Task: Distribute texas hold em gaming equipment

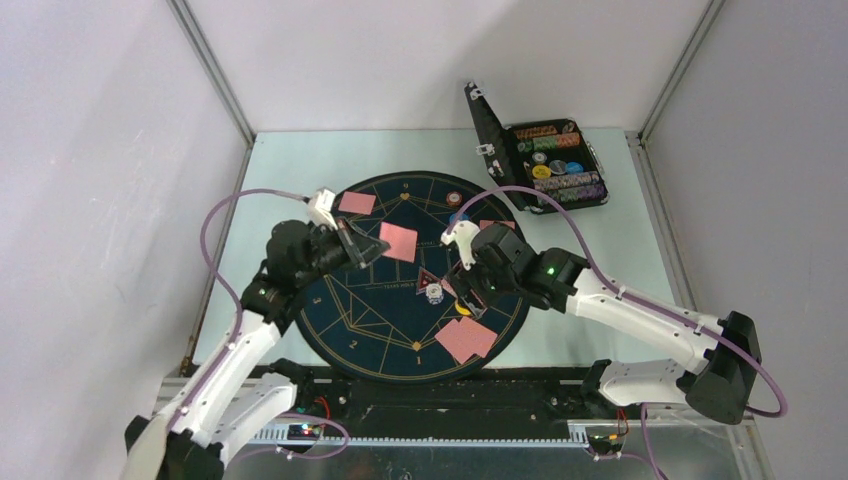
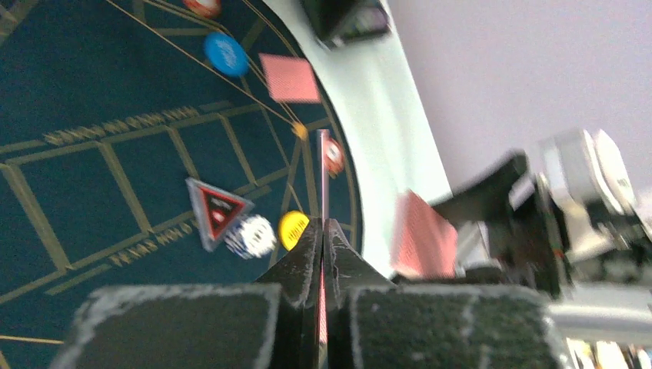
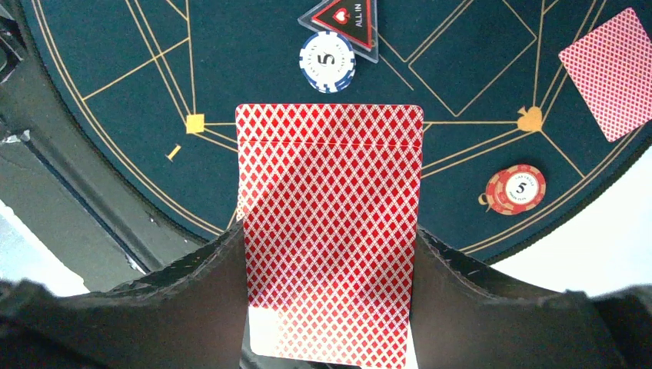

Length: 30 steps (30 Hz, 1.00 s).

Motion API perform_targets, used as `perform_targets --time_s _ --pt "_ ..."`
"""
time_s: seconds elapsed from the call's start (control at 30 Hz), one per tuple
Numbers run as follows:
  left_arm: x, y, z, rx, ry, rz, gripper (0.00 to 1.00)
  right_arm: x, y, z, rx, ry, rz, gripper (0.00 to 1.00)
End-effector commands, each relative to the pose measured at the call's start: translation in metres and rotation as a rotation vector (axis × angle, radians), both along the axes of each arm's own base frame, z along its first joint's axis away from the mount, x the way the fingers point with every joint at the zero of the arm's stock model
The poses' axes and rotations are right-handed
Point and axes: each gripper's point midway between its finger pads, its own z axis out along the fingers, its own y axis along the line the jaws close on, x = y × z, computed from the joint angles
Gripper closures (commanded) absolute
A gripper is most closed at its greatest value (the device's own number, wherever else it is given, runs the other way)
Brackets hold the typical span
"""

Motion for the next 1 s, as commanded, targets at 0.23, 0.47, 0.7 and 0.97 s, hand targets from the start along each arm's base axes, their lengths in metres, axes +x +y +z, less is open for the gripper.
perform_targets --time_s 0.23,0.47,0.7,0.97 --pt "0.177 0.092 -0.025 0.096 0.039 0.303 1.0 0.014 0.005 0.031 0.088 -0.079 -0.044 1.0" --pt "0.254 0.132 -0.097 0.202 0.309 0.317 1.0 0.019 -0.004 0.036 0.087 -0.108 -0.078 1.0" --pt "0.268 0.137 -0.138 0.214 0.428 0.304 1.0 0.021 -0.008 0.039 0.093 -0.115 -0.089 1.0" --pt "0.258 0.156 -0.158 0.322 0.516 0.365 0.44 0.021 -0.009 0.04 0.095 -0.118 -0.092 1.0"
